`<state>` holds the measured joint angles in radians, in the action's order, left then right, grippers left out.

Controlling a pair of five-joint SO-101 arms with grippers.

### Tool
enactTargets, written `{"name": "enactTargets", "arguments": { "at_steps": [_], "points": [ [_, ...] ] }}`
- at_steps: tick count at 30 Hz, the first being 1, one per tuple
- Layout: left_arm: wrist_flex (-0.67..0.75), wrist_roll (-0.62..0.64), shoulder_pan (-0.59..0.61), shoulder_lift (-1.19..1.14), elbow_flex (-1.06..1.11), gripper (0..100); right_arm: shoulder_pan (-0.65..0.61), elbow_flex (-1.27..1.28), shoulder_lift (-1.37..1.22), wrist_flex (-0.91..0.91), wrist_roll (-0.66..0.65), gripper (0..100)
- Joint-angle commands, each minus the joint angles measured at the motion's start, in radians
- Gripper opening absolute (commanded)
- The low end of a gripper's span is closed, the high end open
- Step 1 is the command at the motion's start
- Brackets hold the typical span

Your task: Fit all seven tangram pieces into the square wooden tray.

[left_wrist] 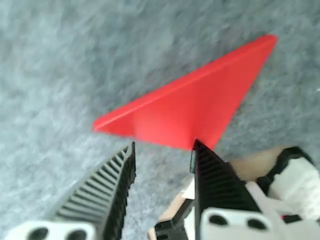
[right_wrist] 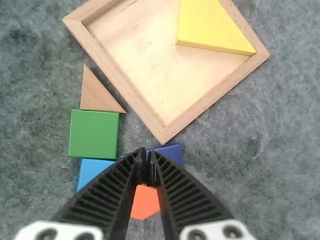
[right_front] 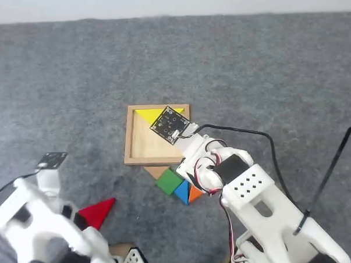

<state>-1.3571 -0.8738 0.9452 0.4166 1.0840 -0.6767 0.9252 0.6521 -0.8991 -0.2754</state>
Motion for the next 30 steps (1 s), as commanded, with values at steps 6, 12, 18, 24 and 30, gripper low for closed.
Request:
{"name": "enactTargets", "arguments": {
  "at_steps": [6,12,18,24,30],
  "points": [
    [0.026,0.106,-0.095,-0.350,-0.183,17,0.013,-0.017,-0.004,0.019,0.006,0.7],
    [0.026,0.048,0.006,-0.269,-0.180,17,0.013,-0.011,-0.004,0.036,0.006,0.7],
    [0.031,0.058,0.040,-0.037,-0.082,18,0.013,-0.011,-0.004,0.038,0.006,0.7],
    [-0.044,0.094,-0.028,0.021,-0.065,18,0.013,-0.003,-0.004,0.039,0.006,0.7],
    [-0.018,0.123,-0.021,-0.195,-0.125,18,0.013,-0.002,-0.004,0.039,0.006,0.7]
  ]
}}
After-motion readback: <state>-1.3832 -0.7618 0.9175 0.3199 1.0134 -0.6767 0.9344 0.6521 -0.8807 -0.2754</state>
